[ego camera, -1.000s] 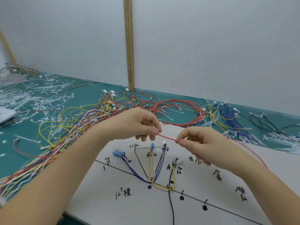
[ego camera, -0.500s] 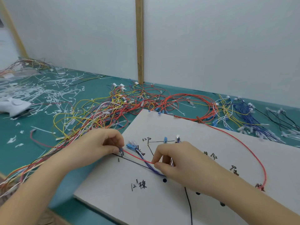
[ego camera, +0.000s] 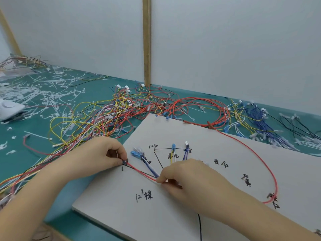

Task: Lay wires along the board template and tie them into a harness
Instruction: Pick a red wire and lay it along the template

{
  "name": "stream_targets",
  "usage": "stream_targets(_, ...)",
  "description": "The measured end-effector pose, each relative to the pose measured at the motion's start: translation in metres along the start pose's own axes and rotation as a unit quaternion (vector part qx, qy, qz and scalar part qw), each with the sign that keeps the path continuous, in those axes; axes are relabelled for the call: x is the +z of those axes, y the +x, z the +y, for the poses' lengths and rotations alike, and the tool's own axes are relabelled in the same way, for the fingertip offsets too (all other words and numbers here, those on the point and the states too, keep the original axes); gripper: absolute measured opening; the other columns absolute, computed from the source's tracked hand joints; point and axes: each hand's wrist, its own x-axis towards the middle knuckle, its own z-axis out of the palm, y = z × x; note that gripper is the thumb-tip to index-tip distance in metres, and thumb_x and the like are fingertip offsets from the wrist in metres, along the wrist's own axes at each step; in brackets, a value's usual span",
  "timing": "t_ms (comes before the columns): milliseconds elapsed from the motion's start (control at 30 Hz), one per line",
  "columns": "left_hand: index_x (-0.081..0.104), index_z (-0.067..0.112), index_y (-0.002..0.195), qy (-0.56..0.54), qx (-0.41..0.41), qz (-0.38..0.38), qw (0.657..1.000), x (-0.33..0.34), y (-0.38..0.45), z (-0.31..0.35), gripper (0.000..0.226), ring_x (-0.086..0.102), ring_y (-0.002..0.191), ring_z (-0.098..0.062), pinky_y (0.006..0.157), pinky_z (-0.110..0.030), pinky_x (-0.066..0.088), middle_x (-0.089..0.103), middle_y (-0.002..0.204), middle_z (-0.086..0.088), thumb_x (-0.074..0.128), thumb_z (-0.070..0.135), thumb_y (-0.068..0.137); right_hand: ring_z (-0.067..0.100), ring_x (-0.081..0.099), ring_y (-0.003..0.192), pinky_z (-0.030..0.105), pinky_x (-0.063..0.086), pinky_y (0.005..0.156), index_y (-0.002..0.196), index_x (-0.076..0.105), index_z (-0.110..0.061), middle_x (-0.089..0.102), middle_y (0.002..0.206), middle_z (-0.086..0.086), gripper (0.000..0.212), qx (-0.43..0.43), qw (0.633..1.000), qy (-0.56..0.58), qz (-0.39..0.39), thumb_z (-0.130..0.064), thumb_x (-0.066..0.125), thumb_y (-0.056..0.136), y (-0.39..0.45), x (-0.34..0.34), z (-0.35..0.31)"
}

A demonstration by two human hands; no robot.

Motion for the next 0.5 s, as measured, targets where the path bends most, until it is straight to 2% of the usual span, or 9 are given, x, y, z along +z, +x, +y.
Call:
stream_targets(100, 0.067, 0.033, 0.070, -0.027, -0.007, -0.023, 0.999, -0.004, 0.000, 0.001, 0.018, 0.062, 0.069, -0.001, 0.068, -0.019, 0.049, 0.068, 0.072, 0.014, 0.069, 0.017, 0.078, 0.009, 0.052, 0.091, 0.025, 0.042, 0.081, 0.108, 0.064, -0.028, 0.059, 0.099, -0.008, 0.023, 0.001, 1.000, -0.018, -0.003, -0.026, 0.046, 0.093, -0.012, -0.007, 0.008)
stream_targets(167, 0.066, 0.035, 0.068, -0.003, 0.009, -0.017, 1.000, -0.004, 0.001, 0.002, 0.020, 0.059, 0.075, 0.000, 0.066, -0.014, 0.045, 0.066, 0.075, 0.010, 0.070, 0.018, 0.078, 0.002, 0.048, 0.081, 0.018, 0.039, 0.077, 0.106, 0.065, -0.030, 0.058, 0.098, -0.011, 0.021, 0.011, 1.000, -0.027, -0.003, -0.029, 0.049, 0.092, -0.024, -0.014, 0.017)
stream_targets(233, 0.062, 0.039, 0.068, 0.036, 0.035, 0.001, 0.999, -0.002, 0.001, 0.005, 0.024, 0.053, 0.083, 0.003, 0.067, -0.008, 0.039, 0.060, 0.082, 0.013, 0.070, 0.019, 0.078, -0.007, 0.045, 0.071, 0.008, 0.034, 0.069, 0.102, 0.066, -0.030, 0.056, 0.092, -0.014, 0.019, 0.020, 0.999, -0.029, -0.012, -0.029, 0.051, 0.091, -0.037, -0.021, 0.025)
stream_targets(333, 0.057, 0.045, 0.075, 0.063, 0.080, 0.032, 0.994, 0.001, -0.002, 0.016, 0.028, 0.046, 0.088, 0.008, 0.069, -0.004, 0.034, 0.054, 0.088, 0.019, 0.069, 0.020, 0.078, -0.024, 0.041, 0.074, 0.004, 0.033, 0.065, 0.101, 0.067, -0.033, 0.049, 0.082, -0.021, 0.018, 0.045, 0.998, -0.024, -0.021, -0.032, 0.053, 0.090, -0.057, -0.028, 0.034)
stream_targets(500, 0.066, 0.040, 0.075, 0.024, 0.176, -0.005, 0.984, 0.016, -0.004, 0.054, 0.023, 0.052, 0.087, 0.003, 0.072, -0.005, 0.036, 0.059, 0.083, 0.020, 0.071, 0.017, 0.078, -0.021, 0.042, 0.073, 0.003, 0.031, 0.067, 0.106, 0.064, -0.036, 0.050, 0.087, -0.023, 0.021, 0.056, 0.998, -0.029, -0.031, -0.036, 0.050, 0.090, -0.080, -0.030, 0.045)
